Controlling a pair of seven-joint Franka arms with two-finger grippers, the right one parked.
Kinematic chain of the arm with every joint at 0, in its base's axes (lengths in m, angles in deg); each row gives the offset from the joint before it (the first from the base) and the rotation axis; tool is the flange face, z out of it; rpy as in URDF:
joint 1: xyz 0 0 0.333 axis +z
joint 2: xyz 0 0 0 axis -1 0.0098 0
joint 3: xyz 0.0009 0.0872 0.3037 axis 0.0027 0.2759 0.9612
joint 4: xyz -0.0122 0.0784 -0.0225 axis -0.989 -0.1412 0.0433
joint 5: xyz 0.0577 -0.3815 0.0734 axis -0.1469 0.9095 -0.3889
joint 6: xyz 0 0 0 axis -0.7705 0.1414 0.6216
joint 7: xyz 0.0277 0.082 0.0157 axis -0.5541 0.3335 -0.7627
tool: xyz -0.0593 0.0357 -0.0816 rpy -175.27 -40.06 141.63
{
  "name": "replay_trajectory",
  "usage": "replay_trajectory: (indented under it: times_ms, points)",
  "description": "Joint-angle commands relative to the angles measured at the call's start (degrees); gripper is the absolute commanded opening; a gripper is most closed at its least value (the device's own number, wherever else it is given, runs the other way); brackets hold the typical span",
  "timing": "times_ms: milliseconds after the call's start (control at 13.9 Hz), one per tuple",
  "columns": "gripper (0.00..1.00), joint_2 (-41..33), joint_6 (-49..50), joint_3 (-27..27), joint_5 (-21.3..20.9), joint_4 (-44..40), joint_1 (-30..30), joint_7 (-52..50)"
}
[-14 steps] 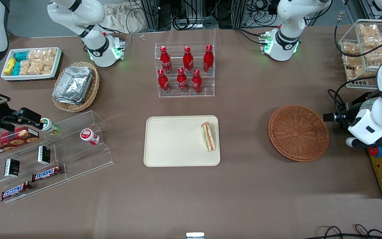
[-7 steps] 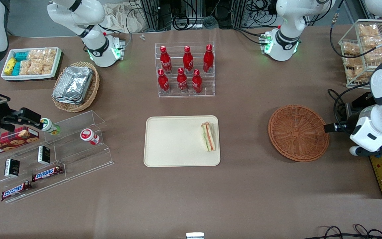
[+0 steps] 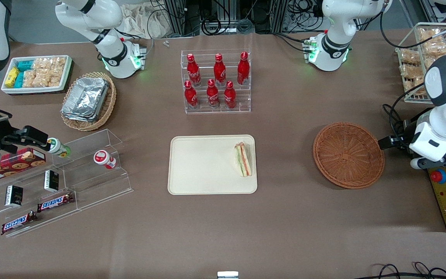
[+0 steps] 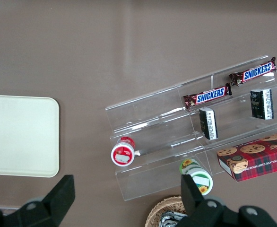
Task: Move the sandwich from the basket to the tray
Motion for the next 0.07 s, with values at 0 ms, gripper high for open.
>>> replay_trajectory:
  times_ms: [0]
  points:
    - [1.0,3.18,5.75,0.68,0.54,-7.47,-0.95,0.77]
